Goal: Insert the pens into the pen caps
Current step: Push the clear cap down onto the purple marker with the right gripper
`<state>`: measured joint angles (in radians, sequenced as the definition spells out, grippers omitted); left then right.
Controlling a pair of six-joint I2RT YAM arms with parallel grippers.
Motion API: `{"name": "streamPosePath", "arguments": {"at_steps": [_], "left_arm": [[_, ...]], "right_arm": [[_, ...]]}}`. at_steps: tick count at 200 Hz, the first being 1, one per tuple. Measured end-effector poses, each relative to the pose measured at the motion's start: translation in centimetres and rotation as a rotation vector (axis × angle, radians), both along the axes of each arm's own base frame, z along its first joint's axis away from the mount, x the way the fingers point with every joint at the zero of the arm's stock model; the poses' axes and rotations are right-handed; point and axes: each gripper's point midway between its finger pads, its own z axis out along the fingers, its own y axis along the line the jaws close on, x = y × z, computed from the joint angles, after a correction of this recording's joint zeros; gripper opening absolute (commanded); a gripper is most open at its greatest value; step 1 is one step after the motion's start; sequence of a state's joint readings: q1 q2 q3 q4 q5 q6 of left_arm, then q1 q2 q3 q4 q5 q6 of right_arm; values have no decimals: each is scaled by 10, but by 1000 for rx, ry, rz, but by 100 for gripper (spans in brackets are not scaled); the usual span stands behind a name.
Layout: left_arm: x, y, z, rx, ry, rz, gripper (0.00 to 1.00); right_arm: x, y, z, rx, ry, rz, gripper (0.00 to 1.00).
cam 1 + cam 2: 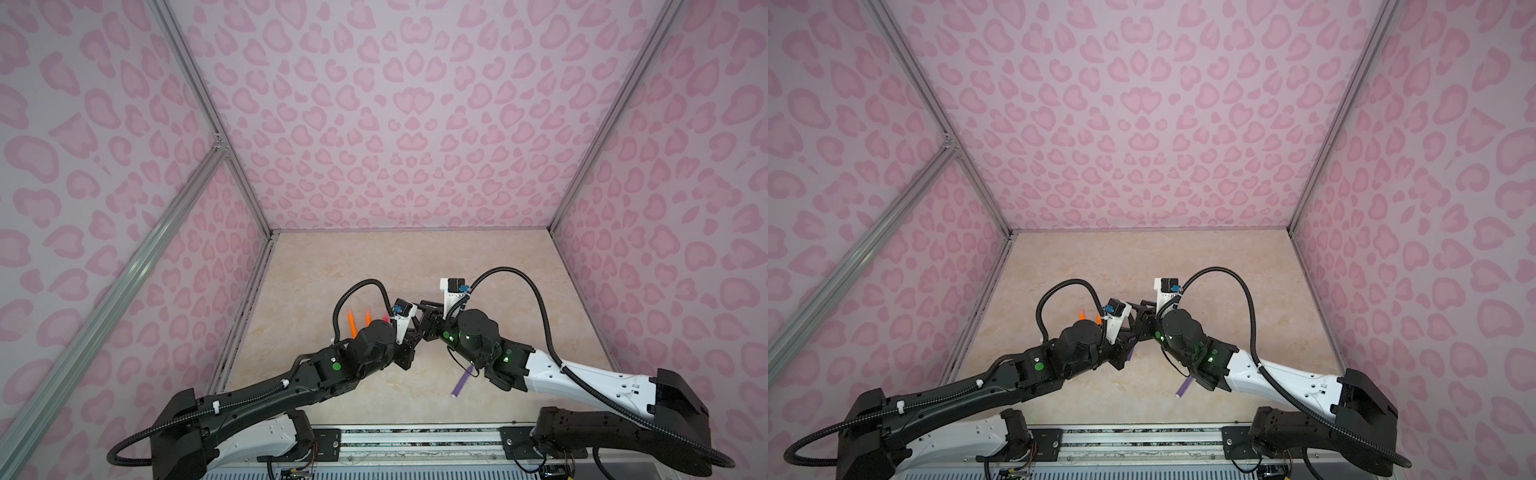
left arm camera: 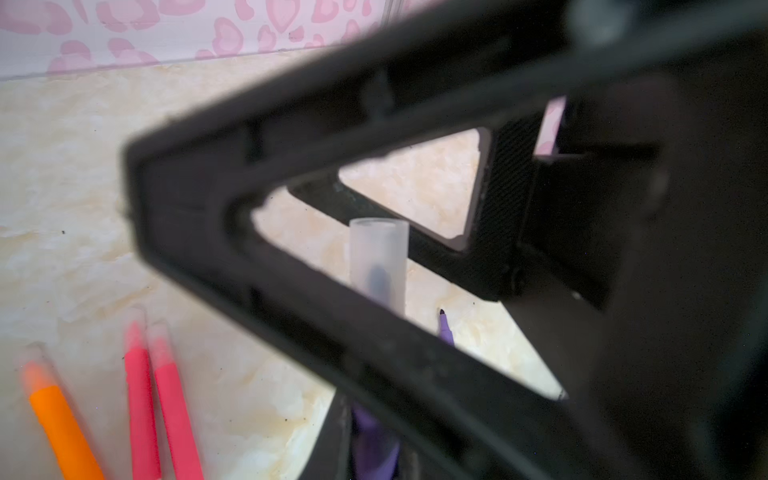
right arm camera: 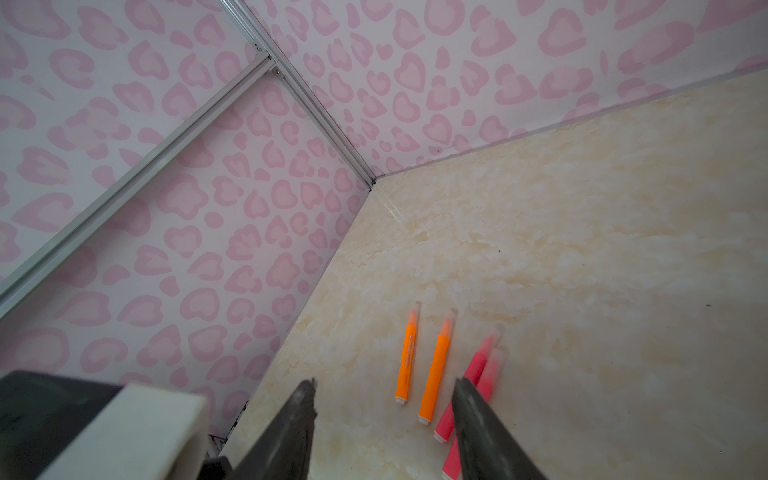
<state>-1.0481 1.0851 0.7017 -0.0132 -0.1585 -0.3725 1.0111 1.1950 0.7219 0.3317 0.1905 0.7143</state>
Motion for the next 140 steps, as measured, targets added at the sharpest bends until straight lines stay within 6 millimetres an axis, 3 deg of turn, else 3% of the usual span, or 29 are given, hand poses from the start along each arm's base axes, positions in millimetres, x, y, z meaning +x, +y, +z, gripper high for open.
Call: {"name": "streamPosePath", "arguments": {"at_steps": [34, 65, 123, 140], "left_arm": [[2, 4, -3, 26, -7, 22, 3], [4, 5, -3, 31, -13, 34, 3], [3, 5, -3, 31, -15, 34, 3], [3, 5, -2, 29, -17, 36, 3]], "right_arm": [[2, -2, -4, -12, 9, -6, 43], [3, 0, -8, -21, 22, -3, 26], [3, 4, -10, -23, 31, 14, 24], [3, 6, -12, -26, 35, 19, 16]]}}
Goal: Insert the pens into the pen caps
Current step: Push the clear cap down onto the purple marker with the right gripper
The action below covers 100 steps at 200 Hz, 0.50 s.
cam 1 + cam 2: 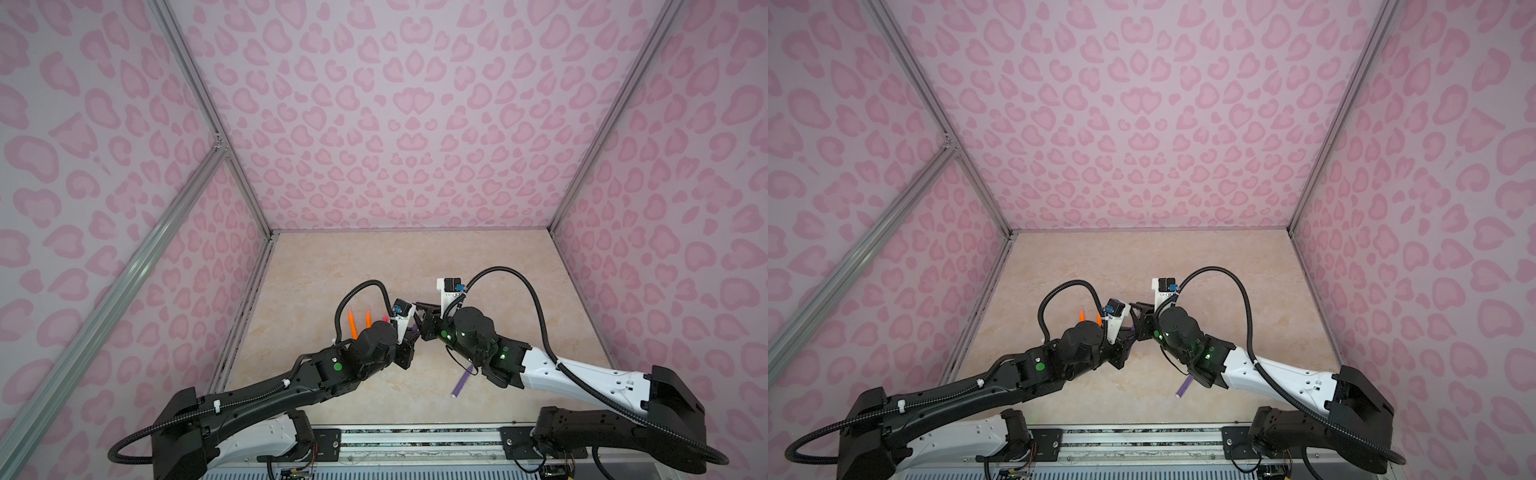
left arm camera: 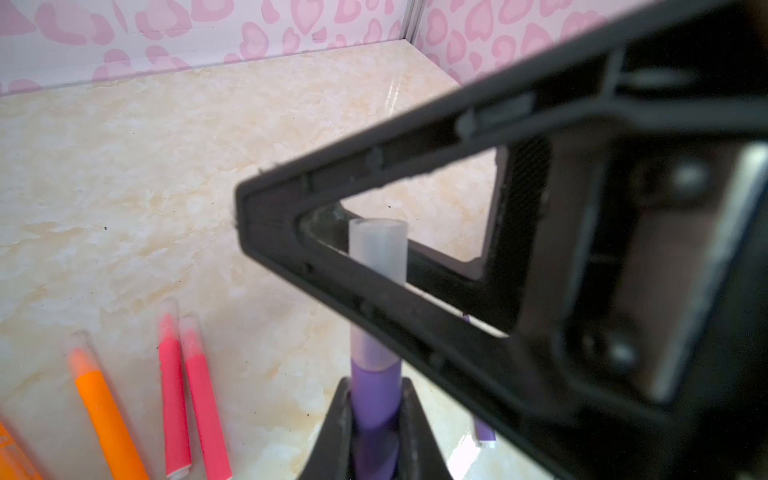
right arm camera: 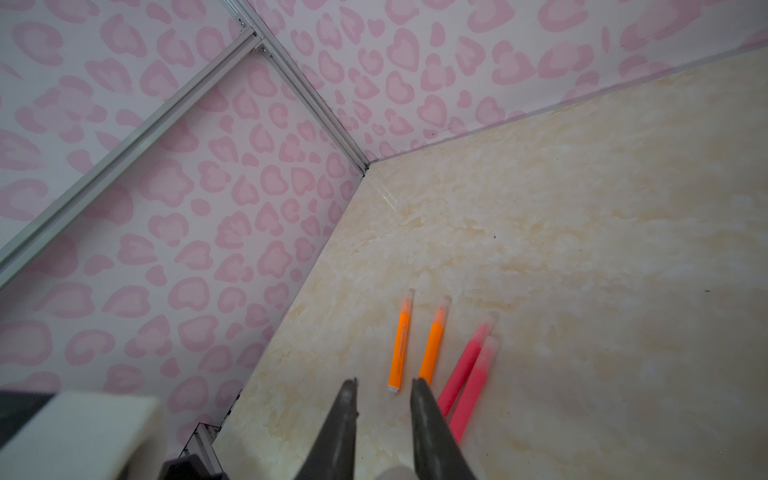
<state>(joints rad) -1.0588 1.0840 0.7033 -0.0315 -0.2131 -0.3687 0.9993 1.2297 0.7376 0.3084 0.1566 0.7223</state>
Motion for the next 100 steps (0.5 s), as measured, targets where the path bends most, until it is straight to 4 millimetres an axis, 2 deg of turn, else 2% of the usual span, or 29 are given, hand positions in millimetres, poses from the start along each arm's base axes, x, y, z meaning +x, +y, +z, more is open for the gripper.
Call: {"name": "streamPosePath", "arguments": {"at_steps": [30, 74, 100], "left_arm": [[1, 2, 2, -2, -7, 11, 3], [1, 8, 1, -20, 1, 17, 3], [2, 14, 3, -98, 37, -18, 3]], "right_arm": [[1, 2, 1, 9, 5, 1, 0], [-1, 5, 1, 13, 7, 20, 0], [-3, 11, 3, 27, 5, 46, 0]]}}
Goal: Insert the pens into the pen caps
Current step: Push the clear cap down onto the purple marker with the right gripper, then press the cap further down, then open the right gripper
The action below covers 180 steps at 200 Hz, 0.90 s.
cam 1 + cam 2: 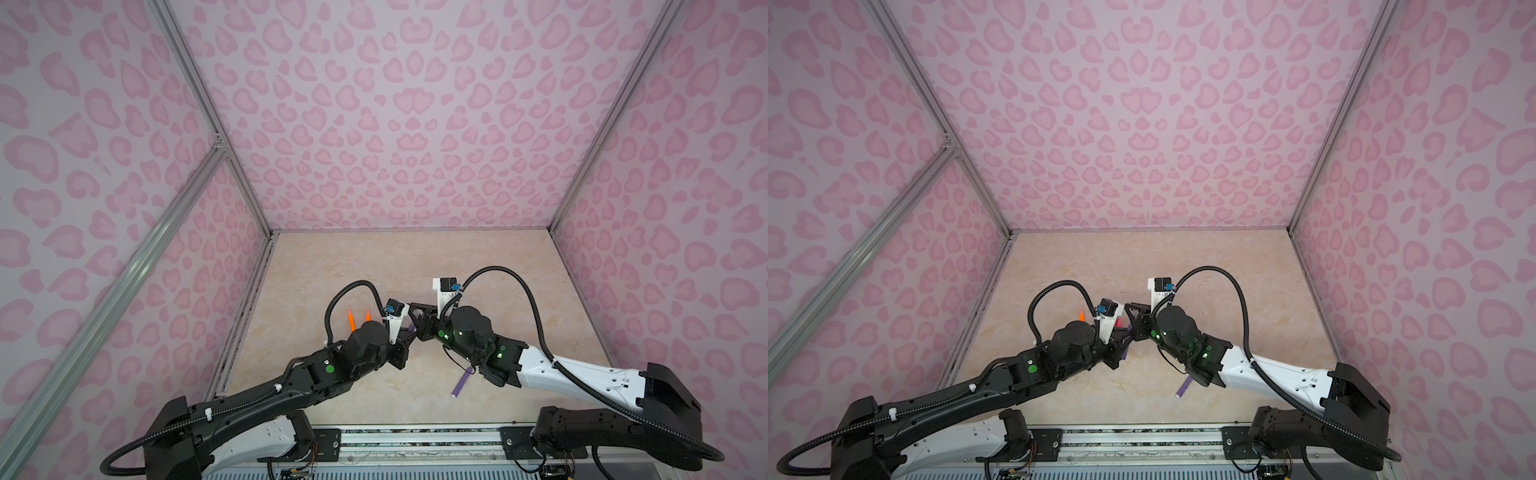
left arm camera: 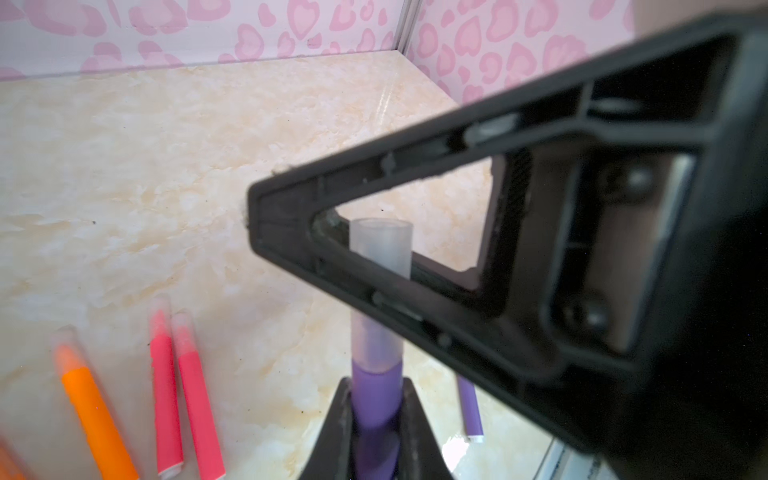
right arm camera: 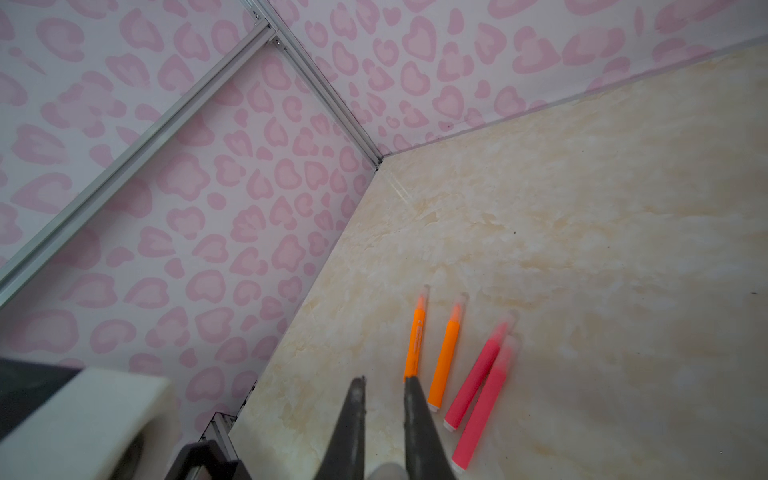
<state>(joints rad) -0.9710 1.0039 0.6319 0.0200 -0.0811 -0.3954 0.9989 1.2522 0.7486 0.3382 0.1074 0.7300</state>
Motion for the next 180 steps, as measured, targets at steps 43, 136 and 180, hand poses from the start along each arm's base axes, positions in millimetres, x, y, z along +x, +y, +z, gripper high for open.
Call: {"name": "streamPosePath", "arguments": {"at_steps": [43, 136, 180], "left_arm": [[-5, 8, 3, -87, 35, -42, 4], [-16, 17, -4, -74, 71, -56, 4], [-23, 17, -11, -44, 92, -89, 4]], "right_arm": [[-4, 13, 3, 34, -8, 57, 0], [-21, 19, -7, 31, -6, -26, 0], [-30, 16, -17, 56, 5, -76, 0]]}}
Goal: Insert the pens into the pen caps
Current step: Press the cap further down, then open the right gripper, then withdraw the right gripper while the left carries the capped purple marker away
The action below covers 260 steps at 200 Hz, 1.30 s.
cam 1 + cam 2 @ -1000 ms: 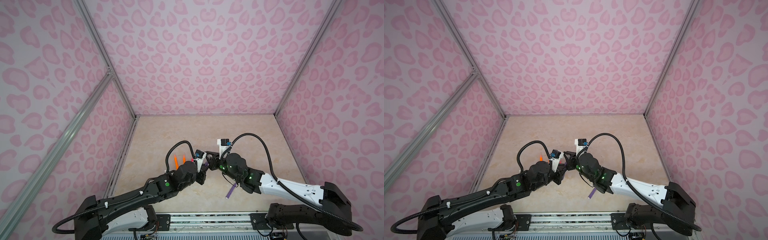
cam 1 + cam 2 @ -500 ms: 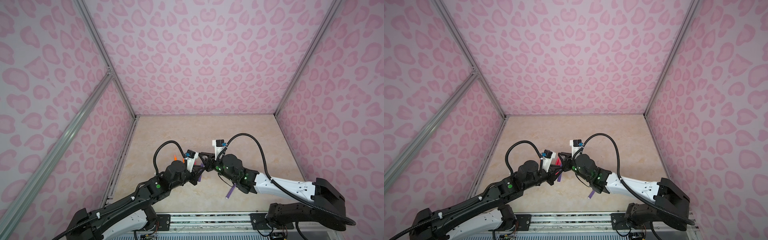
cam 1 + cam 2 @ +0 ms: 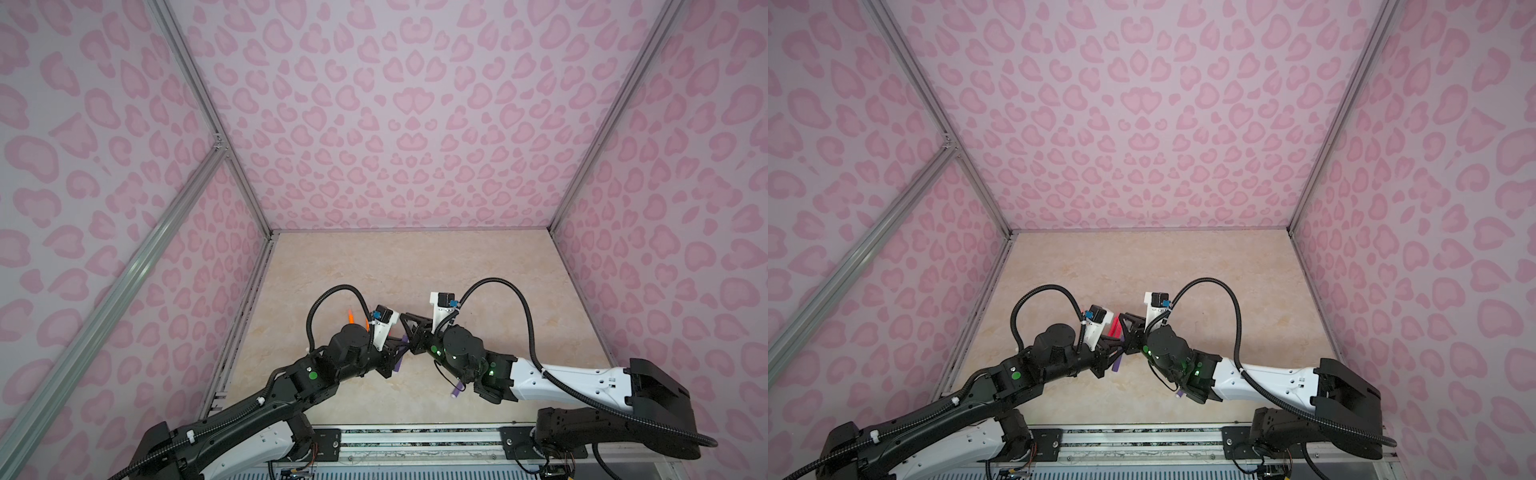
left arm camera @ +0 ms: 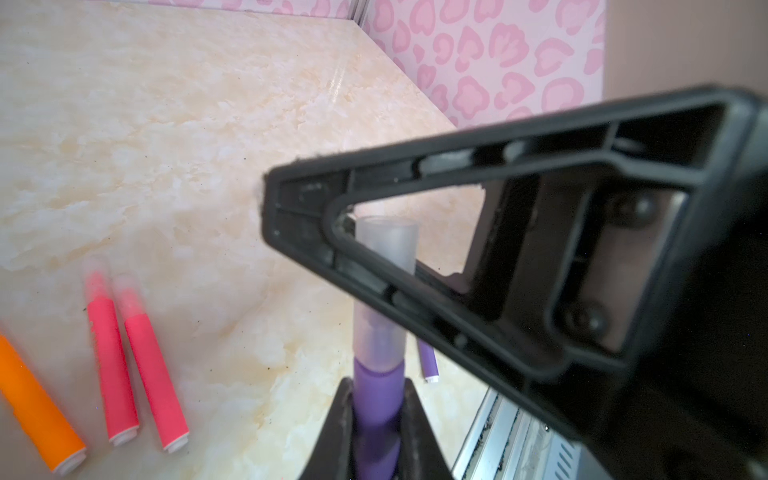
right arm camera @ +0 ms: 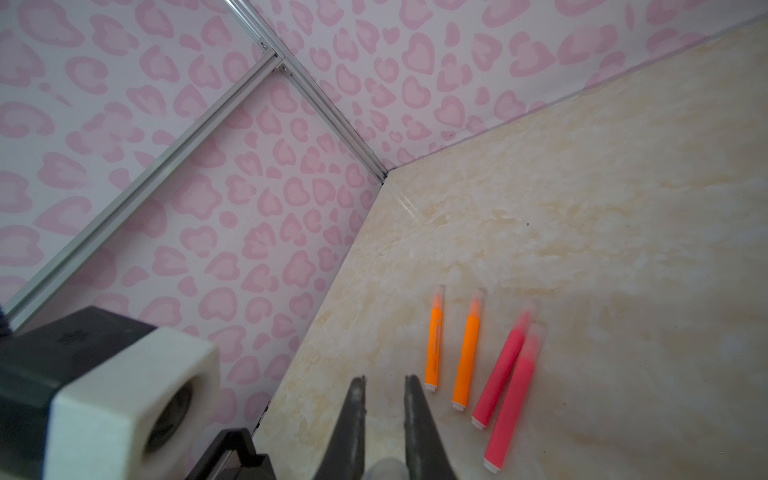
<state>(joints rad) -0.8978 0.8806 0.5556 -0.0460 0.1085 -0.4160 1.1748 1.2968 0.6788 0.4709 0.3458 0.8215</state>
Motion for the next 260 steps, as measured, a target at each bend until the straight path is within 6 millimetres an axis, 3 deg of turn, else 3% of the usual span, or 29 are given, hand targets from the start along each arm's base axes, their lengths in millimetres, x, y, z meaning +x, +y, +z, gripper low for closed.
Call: {"name": "streamPosePath", "arguments": {"at_steps": [78, 183, 260], "left_arm": [[1, 5, -24, 97, 56, 16, 4], [-13, 14, -51, 201, 132, -19, 4], [-25, 11, -47, 102, 184, -109, 4]], "right_arm": [[-4, 7, -24, -157, 17, -125, 0], [-23, 11, -57, -158, 52, -161, 0], [-35, 1, -55, -26, 55, -132, 0]]}}
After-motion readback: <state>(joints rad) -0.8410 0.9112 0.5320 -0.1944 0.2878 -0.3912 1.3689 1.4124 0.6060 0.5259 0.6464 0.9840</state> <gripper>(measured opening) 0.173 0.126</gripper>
